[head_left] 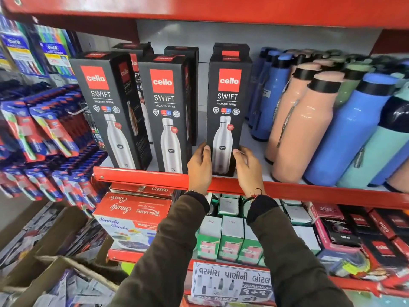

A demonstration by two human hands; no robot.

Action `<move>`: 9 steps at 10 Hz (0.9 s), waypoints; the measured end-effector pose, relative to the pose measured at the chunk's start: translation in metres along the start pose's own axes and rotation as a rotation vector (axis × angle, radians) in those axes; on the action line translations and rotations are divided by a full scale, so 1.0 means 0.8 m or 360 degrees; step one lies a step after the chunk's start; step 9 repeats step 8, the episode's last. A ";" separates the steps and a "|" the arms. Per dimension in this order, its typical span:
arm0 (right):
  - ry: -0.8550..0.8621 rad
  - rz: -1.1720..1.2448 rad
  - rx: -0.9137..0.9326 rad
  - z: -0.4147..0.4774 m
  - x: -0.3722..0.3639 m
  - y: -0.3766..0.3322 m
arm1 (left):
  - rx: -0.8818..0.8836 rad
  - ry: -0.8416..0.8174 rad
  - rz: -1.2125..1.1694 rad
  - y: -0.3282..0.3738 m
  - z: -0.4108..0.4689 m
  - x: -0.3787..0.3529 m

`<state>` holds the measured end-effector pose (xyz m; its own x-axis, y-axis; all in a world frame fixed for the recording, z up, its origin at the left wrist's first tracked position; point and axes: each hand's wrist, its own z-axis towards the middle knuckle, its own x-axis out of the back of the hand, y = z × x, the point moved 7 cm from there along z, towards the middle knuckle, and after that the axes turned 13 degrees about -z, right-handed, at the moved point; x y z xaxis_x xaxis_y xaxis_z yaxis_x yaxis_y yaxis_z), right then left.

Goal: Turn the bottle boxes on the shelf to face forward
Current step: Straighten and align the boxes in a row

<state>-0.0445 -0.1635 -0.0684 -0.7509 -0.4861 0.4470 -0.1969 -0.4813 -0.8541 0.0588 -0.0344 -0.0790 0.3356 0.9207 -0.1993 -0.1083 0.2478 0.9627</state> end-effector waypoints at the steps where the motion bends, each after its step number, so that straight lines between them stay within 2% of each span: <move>1: -0.0006 0.0023 -0.0003 -0.010 0.004 0.000 | -0.0010 0.0001 0.0009 -0.001 -0.008 0.008; 7: 0.0083 -0.0178 -0.0016 -0.044 0.023 -0.015 | -0.0096 -0.0162 0.0205 0.023 -0.036 0.016; 9: 0.0114 -0.0234 -0.0014 -0.051 0.032 -0.021 | -0.0152 -0.0169 0.0101 0.034 -0.048 0.018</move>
